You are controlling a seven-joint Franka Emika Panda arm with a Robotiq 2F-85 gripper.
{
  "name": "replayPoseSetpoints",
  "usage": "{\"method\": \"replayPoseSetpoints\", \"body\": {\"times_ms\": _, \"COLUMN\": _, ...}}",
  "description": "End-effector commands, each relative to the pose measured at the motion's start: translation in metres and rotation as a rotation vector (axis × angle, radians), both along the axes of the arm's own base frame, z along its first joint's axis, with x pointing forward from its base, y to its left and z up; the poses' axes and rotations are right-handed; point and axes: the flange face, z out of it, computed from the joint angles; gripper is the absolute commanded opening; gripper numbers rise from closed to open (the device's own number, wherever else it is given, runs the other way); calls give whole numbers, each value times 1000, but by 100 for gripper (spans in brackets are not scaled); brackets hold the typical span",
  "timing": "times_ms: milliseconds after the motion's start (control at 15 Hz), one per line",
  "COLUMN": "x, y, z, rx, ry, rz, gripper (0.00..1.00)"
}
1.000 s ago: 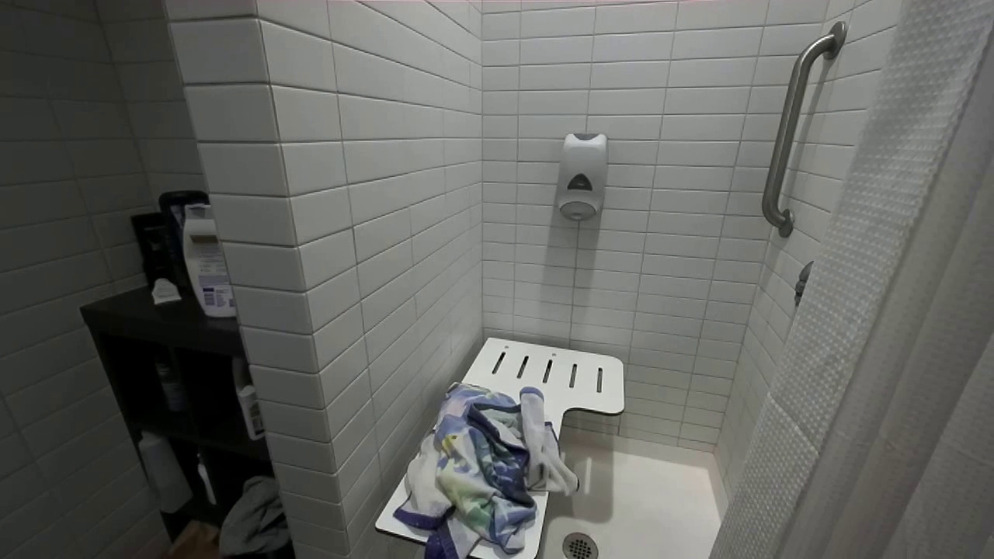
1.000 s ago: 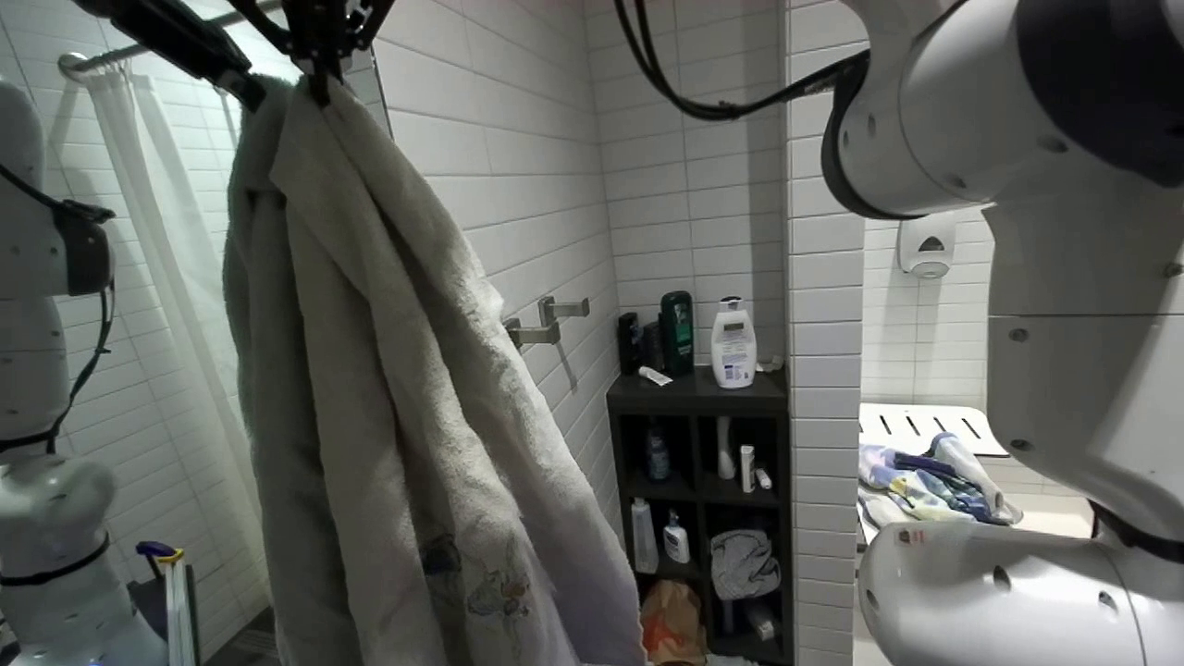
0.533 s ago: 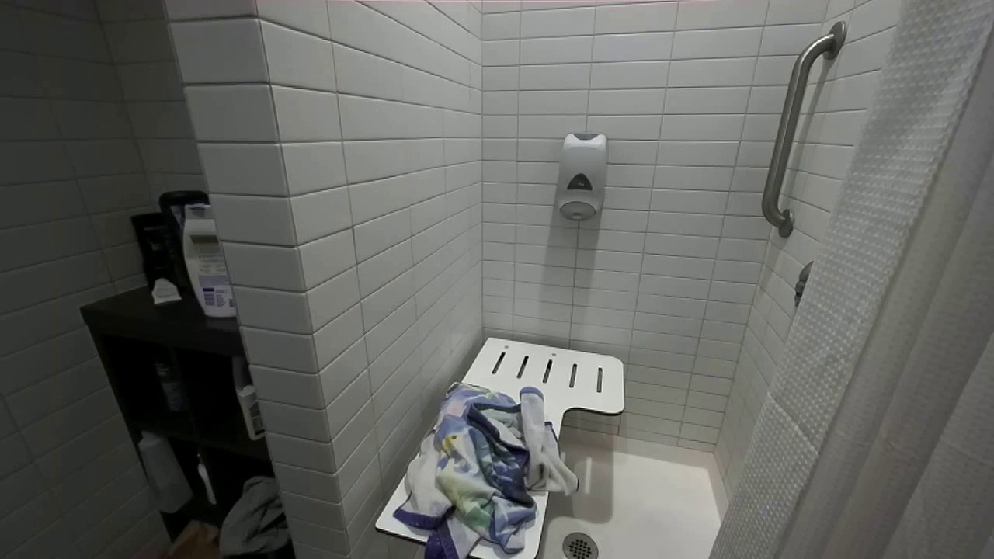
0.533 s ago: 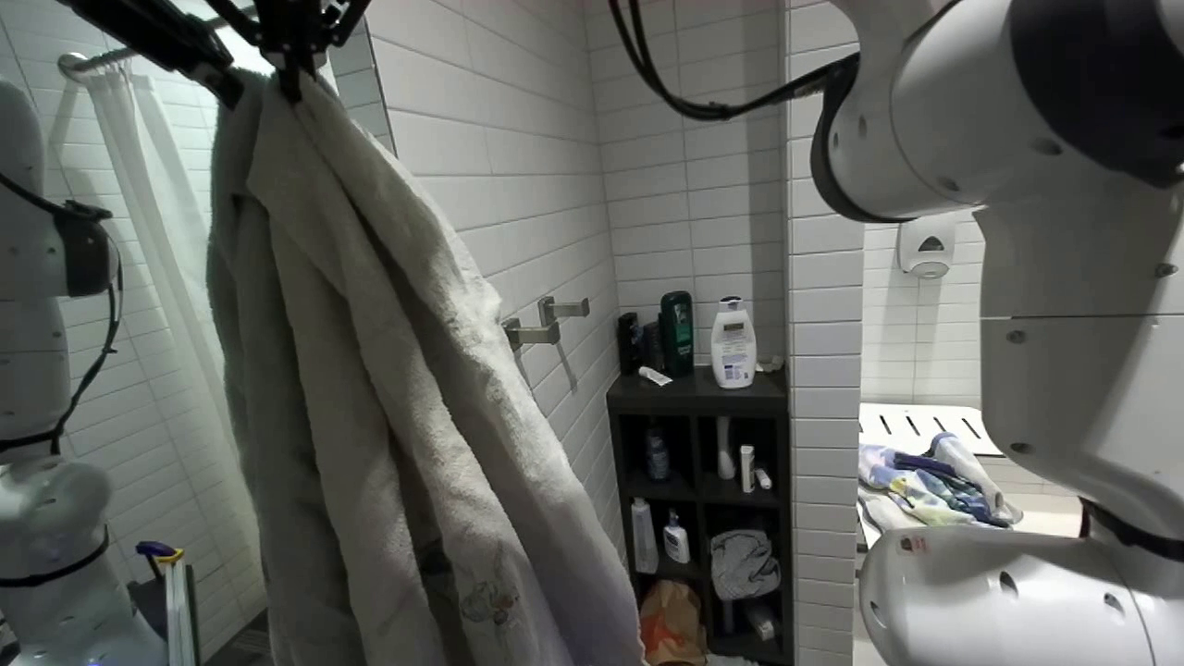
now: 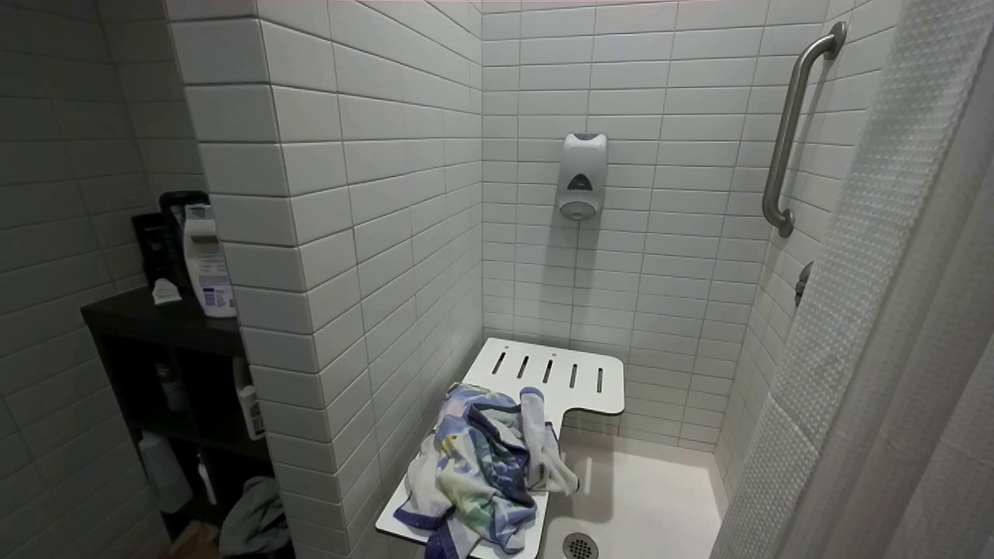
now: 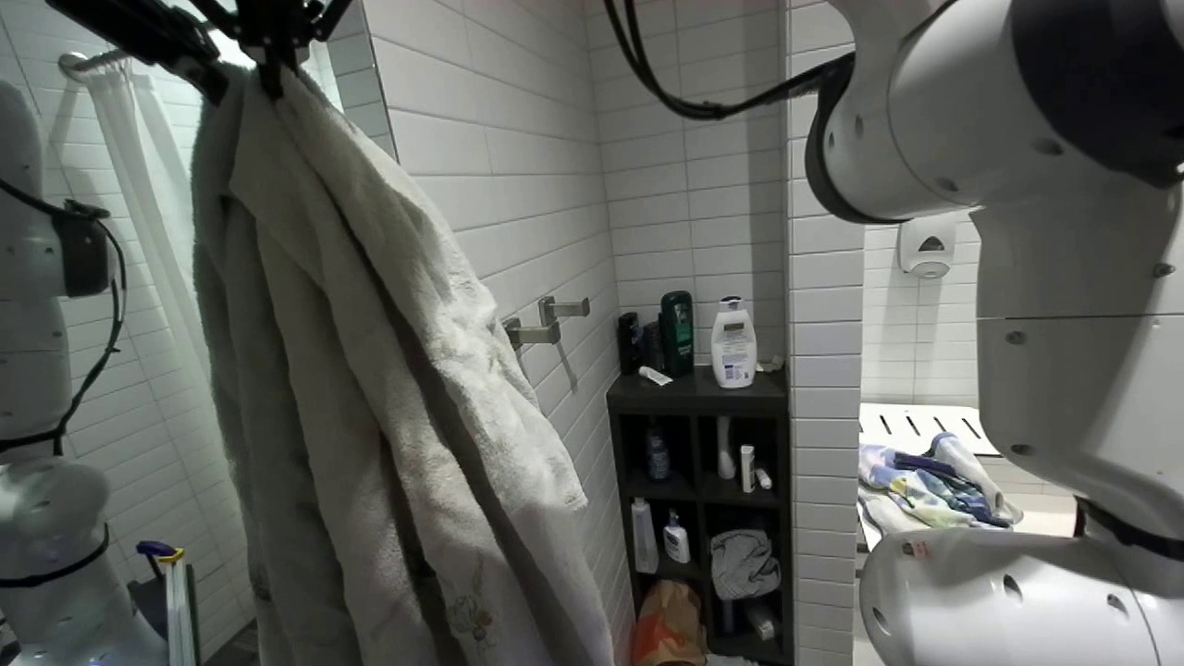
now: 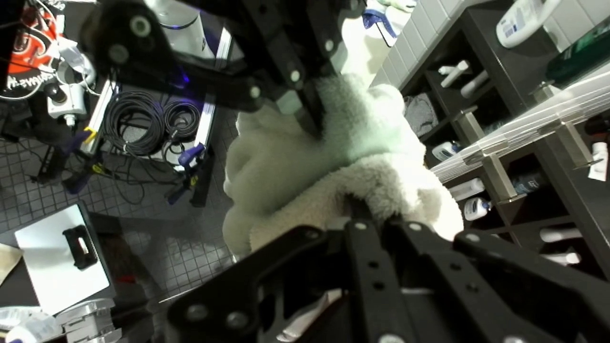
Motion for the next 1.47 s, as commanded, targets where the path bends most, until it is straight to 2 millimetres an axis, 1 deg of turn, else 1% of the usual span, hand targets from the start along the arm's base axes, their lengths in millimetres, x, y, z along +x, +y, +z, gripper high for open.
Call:
{"method": "replayPoseSetpoints", "body": {"times_ms": 0, "x": 7, "y": 7, "z": -1, "rx": 5, "ry": -39, "rz": -18, "gripper": 2}}
{"method": "replayPoseSetpoints", "body": {"times_ms": 267, "x": 18, "y": -5, "z": -1, "rx": -10, "ry": -18, "rz": -44, "gripper": 2}}
{"method": "replayPoseSetpoints", "body": {"times_ms": 533, "x": 28, "y": -8, "z": -7, "rx": -21, "ry": 7, "rz": -47, "gripper": 2}}
{"method": "replayPoseSetpoints", "body": {"times_ms": 733, "x": 38, "y": -12, "z": -15, "rx": -30, "ry": 29, "rz": -47, "gripper": 2}}
{"method": "replayPoseSetpoints", "body": {"times_ms": 1000, "x": 52, "y": -22, "z": -26, "rx": -40, "ry": 65, "rz": -51, "gripper": 2}}
{"method": "replayPoseSetpoints", "body": {"times_ms": 1200, "x": 59, "y": -27, "z": -38, "rx": -37, "ry": 96, "rz": -44, "gripper": 2}}
{"method": "replayPoseSetpoints", "body": {"times_ms": 1267, "x": 64, "y": -30, "z": -43, "rx": -33, "ry": 114, "rz": -49, "gripper": 2}}
{"method": "replayPoseSetpoints", "body": {"times_ms": 1333, "x": 61, "y": -32, "z": -45, "rx": -21, "ry": 125, "rz": -35, "gripper": 2}}
{"method": "replayPoseSetpoints", "body": {"times_ms": 1400, "x": 69, "y": -36, "z": -51, "rx": -22, "ry": 138, "rz": -56, "gripper": 2}}
